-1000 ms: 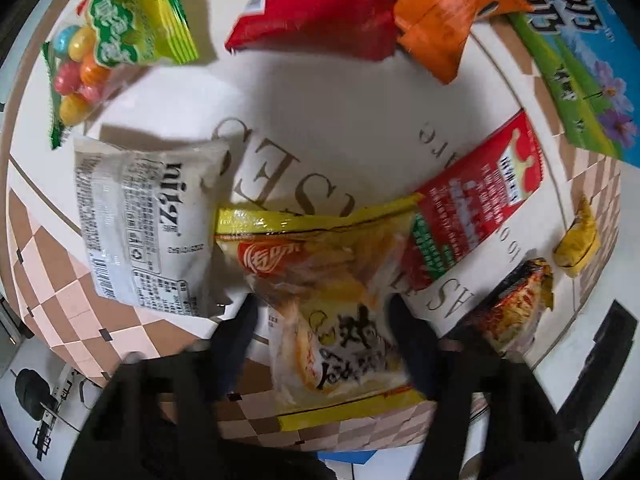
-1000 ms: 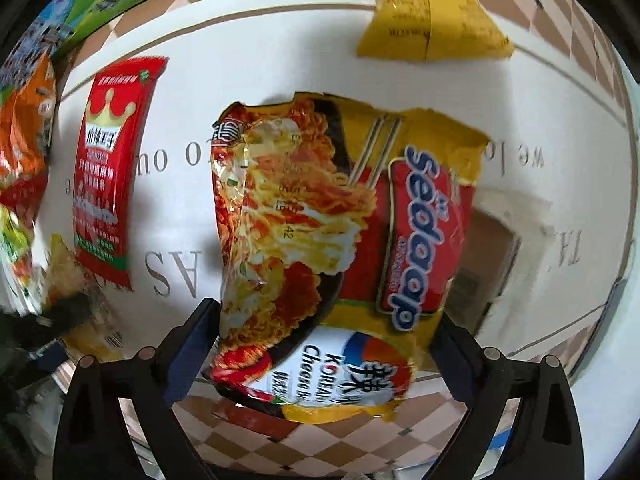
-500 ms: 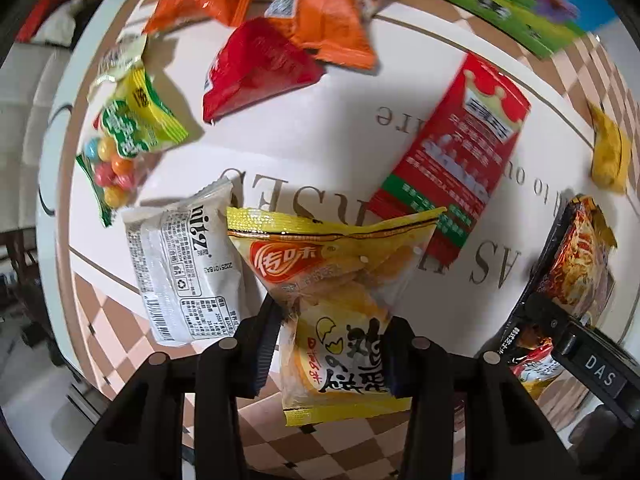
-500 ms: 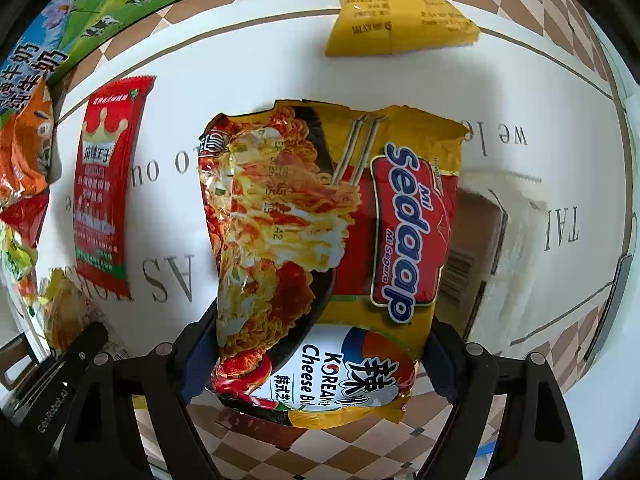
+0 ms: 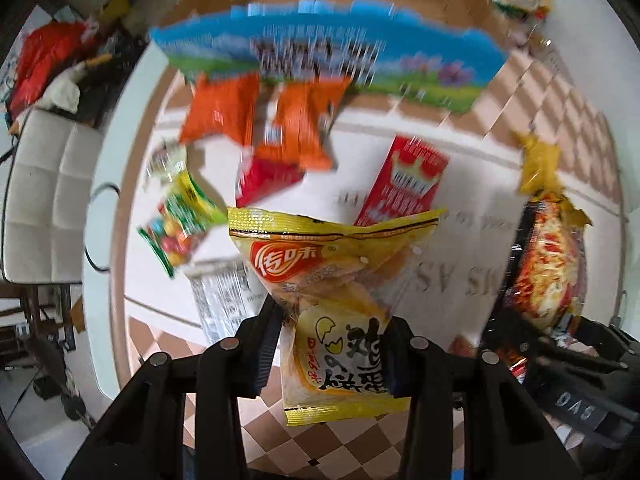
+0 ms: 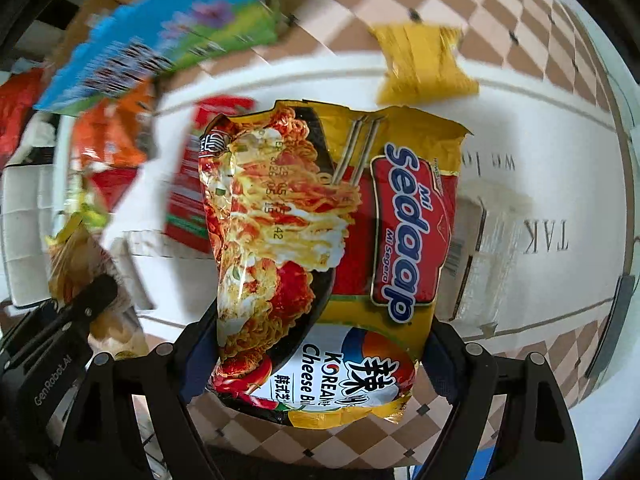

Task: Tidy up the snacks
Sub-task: 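Carry both packs into the cardboard box and open both tools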

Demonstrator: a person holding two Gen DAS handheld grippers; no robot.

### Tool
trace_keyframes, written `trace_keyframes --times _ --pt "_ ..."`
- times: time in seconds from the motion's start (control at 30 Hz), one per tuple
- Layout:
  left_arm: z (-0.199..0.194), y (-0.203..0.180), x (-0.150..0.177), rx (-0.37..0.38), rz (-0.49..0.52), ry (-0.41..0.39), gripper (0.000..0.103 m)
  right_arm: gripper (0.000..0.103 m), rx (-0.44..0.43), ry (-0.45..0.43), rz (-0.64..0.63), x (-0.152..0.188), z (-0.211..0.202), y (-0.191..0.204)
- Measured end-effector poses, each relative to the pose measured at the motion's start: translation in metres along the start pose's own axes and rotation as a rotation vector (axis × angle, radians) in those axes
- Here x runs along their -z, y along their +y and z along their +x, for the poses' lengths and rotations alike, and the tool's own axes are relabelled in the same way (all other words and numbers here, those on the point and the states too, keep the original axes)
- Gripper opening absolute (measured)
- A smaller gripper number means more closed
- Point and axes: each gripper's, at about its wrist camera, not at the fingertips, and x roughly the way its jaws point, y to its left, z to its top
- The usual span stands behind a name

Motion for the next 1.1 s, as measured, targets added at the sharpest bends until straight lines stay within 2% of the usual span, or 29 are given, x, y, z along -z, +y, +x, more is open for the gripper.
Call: trace_keyframes --times 0.17,0.37,0.47,0.63,0.77,0.83,0.93,1.1 --pt "-0.061 0.013 -0.045 0.045 0.023 -0.082 0.039 0.088 -0.043 -0.064 -0.031 -0.004 -0.060 0.016" --pt "-0.106 0.038 -0.102 0.089 0.041 -0.165 0.039 0.088 -0.084 -0.143 -0.040 -0.022 -0.128 0.039" --pt "-0.114 0.050 -0.139 0.107 0.061 -0.188 0.039 0.088 -0.091 -0.187 -0.035 -0.043 -0.150 0.048" --pt "-0.111 0.068 -0.216 0.116 0.095 -0.193 0.039 0.088 -0.067 -0.276 -0.031 -0.101 -0.179 0.080" --pt "-0.084 0.079 -0.279 0.154 0.088 -0.131 0.039 0.088 -0.070 -0.289 -0.014 -0.159 -0.177 0.099" --pt "-0.065 0.080 -0.308 0.176 0.087 -0.083 0.039 0.088 -0.068 -0.275 -0.018 -0.188 -0.163 0.114" --pt "-0.036 0.079 -0.341 0.200 0.090 -0.016 0.039 0.088 -0.057 -0.233 -0.027 -0.232 -0.125 0.141" --pt "0.011 0.075 -0.379 0.213 0.091 0.072 0.039 0.088 -0.023 -0.181 -0.030 -0.284 -0.072 0.154"
